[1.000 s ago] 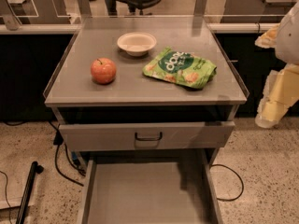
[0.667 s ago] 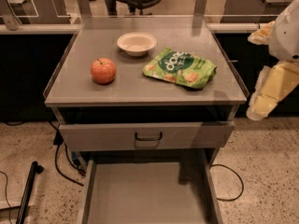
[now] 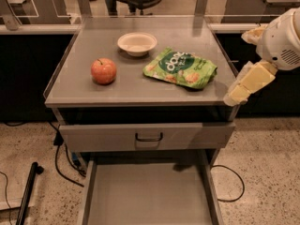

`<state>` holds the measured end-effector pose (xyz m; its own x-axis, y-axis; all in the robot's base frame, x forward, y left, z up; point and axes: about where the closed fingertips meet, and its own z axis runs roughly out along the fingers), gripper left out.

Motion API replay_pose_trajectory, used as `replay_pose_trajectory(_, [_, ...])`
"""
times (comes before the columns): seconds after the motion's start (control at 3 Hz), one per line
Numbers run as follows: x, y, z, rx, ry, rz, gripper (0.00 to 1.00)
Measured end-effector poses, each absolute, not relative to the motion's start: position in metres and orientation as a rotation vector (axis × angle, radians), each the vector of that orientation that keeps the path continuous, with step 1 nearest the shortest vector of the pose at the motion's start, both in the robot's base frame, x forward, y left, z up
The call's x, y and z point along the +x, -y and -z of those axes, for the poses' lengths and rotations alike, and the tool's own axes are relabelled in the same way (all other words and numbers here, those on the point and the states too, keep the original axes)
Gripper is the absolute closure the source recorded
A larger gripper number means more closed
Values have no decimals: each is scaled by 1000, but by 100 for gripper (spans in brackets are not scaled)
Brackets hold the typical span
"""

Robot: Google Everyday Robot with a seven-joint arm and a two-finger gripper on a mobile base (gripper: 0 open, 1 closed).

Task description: Place green rice chip bag into middle drawer

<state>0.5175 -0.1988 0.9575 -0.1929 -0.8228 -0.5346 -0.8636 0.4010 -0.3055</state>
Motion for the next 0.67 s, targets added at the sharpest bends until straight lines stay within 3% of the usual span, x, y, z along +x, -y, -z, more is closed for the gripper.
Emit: replay_pose_trajectory(0.67, [540, 176, -946, -1478, -1997, -99, 0])
